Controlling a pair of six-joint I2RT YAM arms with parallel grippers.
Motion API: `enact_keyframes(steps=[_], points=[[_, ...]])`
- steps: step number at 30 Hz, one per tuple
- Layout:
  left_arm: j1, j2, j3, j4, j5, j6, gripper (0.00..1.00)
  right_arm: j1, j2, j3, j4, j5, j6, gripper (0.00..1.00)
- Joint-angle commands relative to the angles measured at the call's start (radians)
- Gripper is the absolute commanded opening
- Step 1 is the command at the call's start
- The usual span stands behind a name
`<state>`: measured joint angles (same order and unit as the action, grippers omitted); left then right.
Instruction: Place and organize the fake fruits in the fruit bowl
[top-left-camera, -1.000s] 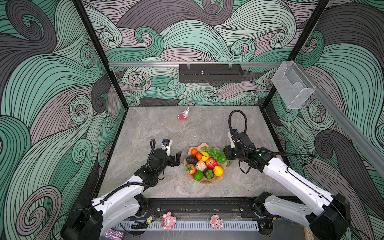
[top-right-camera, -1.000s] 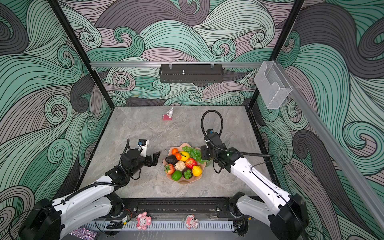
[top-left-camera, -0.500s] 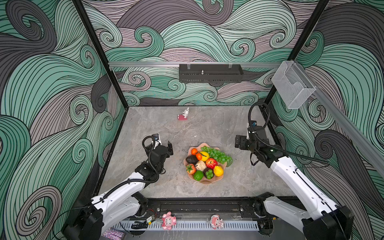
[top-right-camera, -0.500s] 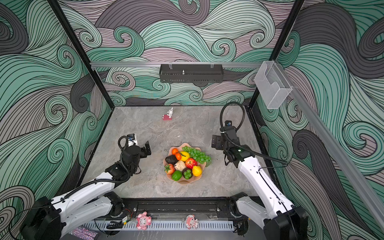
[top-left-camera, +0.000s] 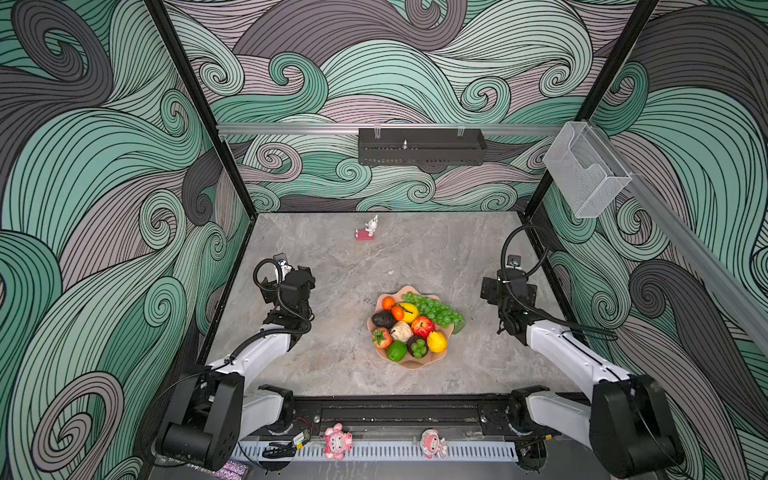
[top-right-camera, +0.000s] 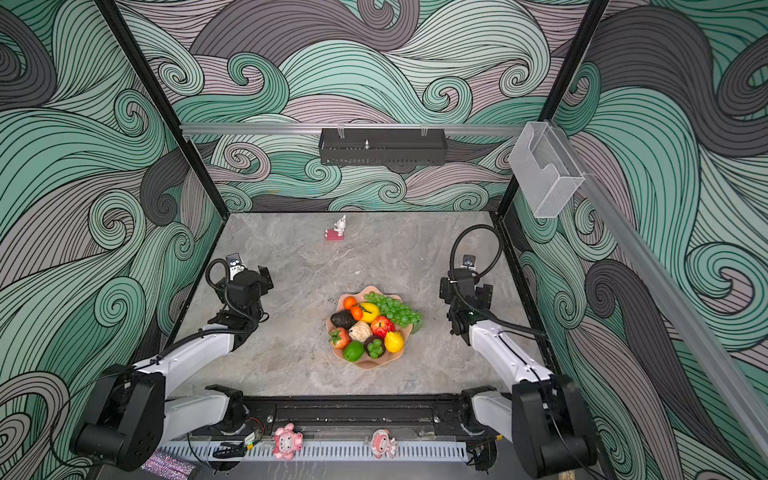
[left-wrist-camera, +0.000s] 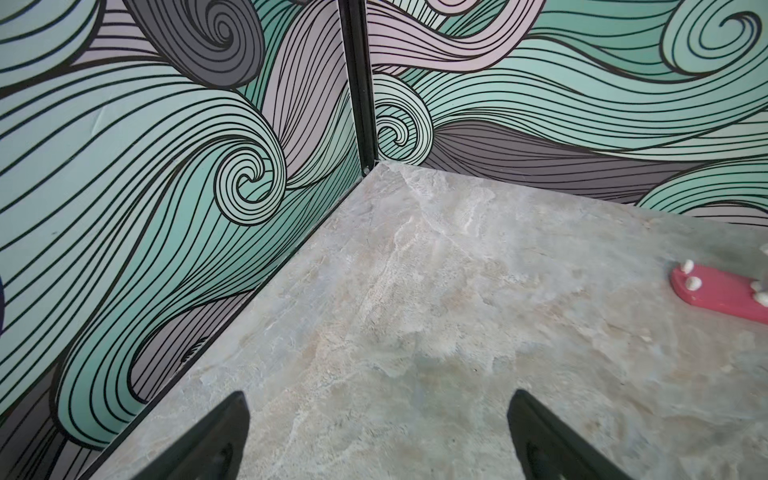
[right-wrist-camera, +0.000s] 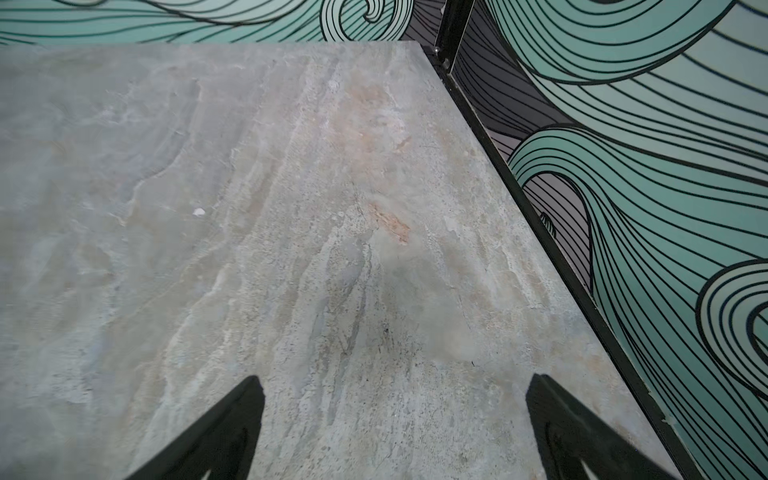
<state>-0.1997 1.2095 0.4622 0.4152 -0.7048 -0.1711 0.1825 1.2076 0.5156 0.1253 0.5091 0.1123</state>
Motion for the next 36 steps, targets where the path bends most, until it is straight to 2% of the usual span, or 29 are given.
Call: enact_keyframes(steps=[1,6,8,10,11,13,15,17,18,20,23,25,36], points=[[0.019,0.073,0.012,0.058,0.051,0.093,0.99,-0.011,0.041,-0.048,0.253,0.017,-0.073,0.99],[0.057,0.157,-0.053,0.258,0.128,0.163,0.99,-0.018,0.114,-0.137,0.522,-0.120,-0.124,0.99],[0.086,0.192,-0.081,0.337,0.171,0.160,0.99,-0.018,0.112,-0.127,0.505,-0.138,-0.142,0.99],[0.119,0.272,-0.099,0.445,0.250,0.161,0.99,-0.021,0.130,-0.150,0.593,-0.136,-0.175,0.99],[0.130,0.288,-0.090,0.450,0.279,0.163,0.99,-0.024,0.136,-0.157,0.618,-0.148,-0.186,0.99],[0.168,0.300,-0.040,0.327,0.324,0.103,0.99,-0.038,0.175,-0.172,0.697,-0.203,-0.196,0.99],[0.188,0.335,-0.038,0.377,0.357,0.118,0.99,-0.057,0.260,-0.196,0.824,-0.259,-0.188,0.99],[0.203,0.312,-0.002,0.263,0.371,0.076,0.99,-0.064,0.348,-0.199,0.919,-0.277,-0.191,0.99],[0.213,0.312,-0.011,0.283,0.388,0.075,0.99,-0.063,0.365,-0.194,0.948,-0.275,-0.194,0.99],[0.214,0.311,-0.008,0.277,0.385,0.068,0.99,-0.069,0.321,-0.173,0.830,-0.279,-0.178,0.99],[0.216,0.309,-0.008,0.273,0.388,0.068,0.99,-0.086,0.348,-0.151,0.833,-0.265,-0.153,0.99],[0.217,0.311,-0.010,0.278,0.387,0.068,0.99,-0.099,0.328,-0.135,0.764,-0.258,-0.129,0.99],[0.216,0.309,-0.008,0.274,0.386,0.068,0.99,-0.103,0.334,-0.135,0.774,-0.262,-0.128,0.99]])
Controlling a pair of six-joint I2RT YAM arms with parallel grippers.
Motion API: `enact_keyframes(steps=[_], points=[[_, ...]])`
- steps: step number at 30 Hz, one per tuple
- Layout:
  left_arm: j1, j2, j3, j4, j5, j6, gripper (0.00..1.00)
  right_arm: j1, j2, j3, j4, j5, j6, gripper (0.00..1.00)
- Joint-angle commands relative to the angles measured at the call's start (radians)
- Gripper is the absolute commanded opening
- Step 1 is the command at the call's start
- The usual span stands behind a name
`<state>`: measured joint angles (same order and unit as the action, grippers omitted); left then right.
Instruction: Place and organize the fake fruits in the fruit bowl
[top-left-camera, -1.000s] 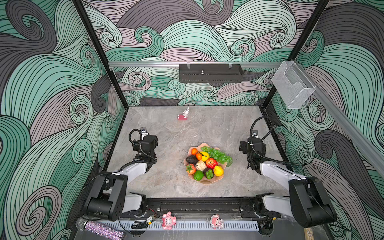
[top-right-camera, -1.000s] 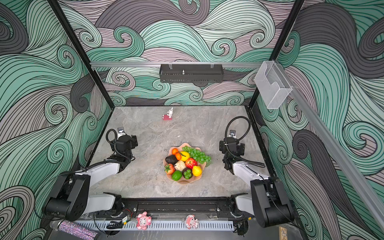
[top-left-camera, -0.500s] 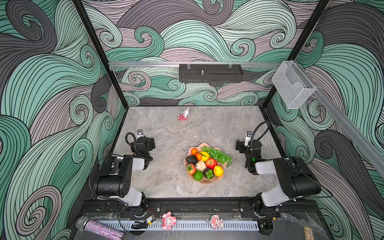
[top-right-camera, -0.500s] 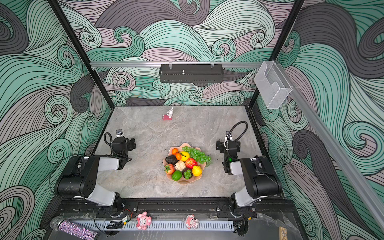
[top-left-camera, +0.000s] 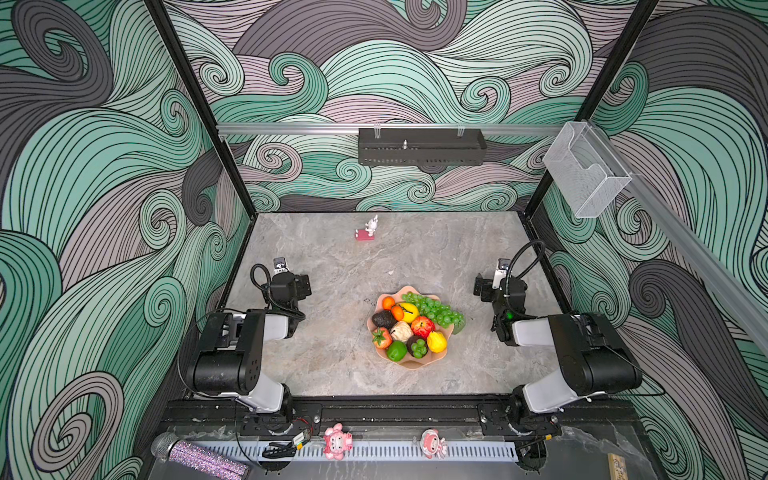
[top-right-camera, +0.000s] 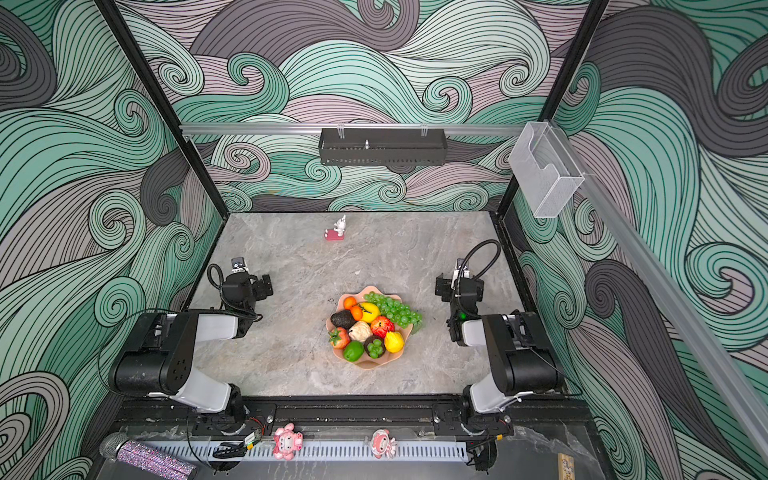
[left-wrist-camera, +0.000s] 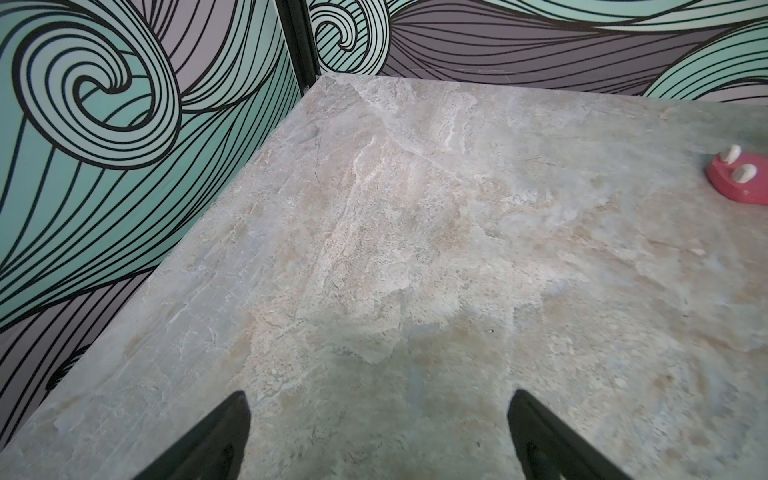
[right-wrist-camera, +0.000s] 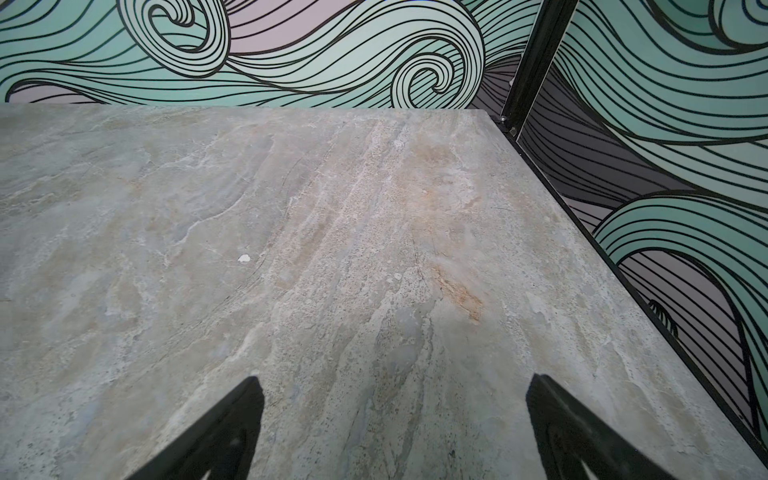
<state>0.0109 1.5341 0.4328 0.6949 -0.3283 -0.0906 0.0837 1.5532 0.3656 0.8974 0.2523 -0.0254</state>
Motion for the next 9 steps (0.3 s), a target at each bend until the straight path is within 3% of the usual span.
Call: enact_keyframes(steps=[1,9], points=[[0.005,-0.014,0.021,-0.007,0.009,-0.012,0.99,-0.004,-0.014,0.015,0.000,-0.006,0.008,0.99],[0.005,-0.014,0.021,-0.006,0.009,-0.012,0.99,-0.027,-0.015,0.029,-0.028,-0.053,0.021,0.99]])
